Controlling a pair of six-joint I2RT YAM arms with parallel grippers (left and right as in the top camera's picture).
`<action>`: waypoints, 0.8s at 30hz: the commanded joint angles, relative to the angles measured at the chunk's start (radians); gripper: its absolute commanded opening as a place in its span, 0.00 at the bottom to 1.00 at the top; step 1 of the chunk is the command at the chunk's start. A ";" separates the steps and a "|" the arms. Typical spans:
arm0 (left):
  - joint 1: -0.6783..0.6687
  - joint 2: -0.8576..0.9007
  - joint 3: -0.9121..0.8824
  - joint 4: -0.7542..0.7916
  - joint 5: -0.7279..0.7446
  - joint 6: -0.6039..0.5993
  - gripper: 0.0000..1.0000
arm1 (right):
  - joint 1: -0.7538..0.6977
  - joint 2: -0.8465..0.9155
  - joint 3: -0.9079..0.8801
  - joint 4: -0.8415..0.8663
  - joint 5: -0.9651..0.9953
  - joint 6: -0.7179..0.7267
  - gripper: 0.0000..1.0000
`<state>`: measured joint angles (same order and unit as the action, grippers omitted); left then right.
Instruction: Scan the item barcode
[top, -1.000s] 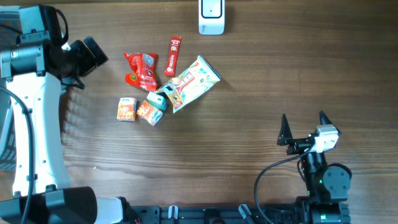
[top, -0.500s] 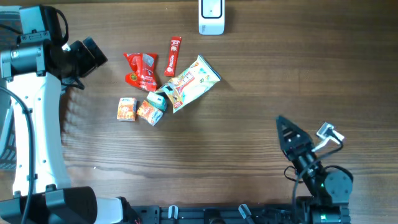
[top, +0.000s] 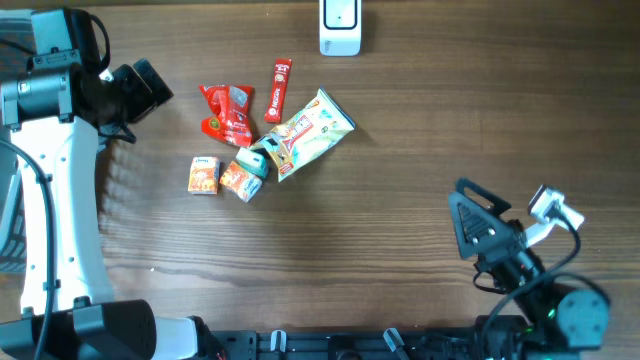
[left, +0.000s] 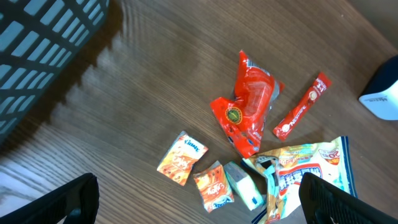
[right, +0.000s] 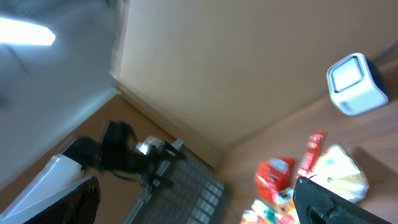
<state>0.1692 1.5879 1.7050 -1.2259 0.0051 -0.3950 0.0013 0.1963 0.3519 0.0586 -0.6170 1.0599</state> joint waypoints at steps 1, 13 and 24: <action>-0.003 0.000 0.010 0.012 0.012 -0.032 1.00 | 0.004 0.214 0.221 -0.152 -0.133 -0.318 1.00; -0.003 0.000 0.010 0.071 0.032 -0.085 1.00 | 0.210 0.901 0.996 -1.072 0.088 -0.895 1.00; -0.090 0.026 -0.009 -0.190 0.245 0.209 0.98 | 0.282 1.130 1.023 -1.011 0.269 -0.639 1.00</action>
<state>0.1341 1.5906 1.7050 -1.3365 0.1921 -0.3145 0.2790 1.2873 1.3567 -0.9646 -0.4347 0.3805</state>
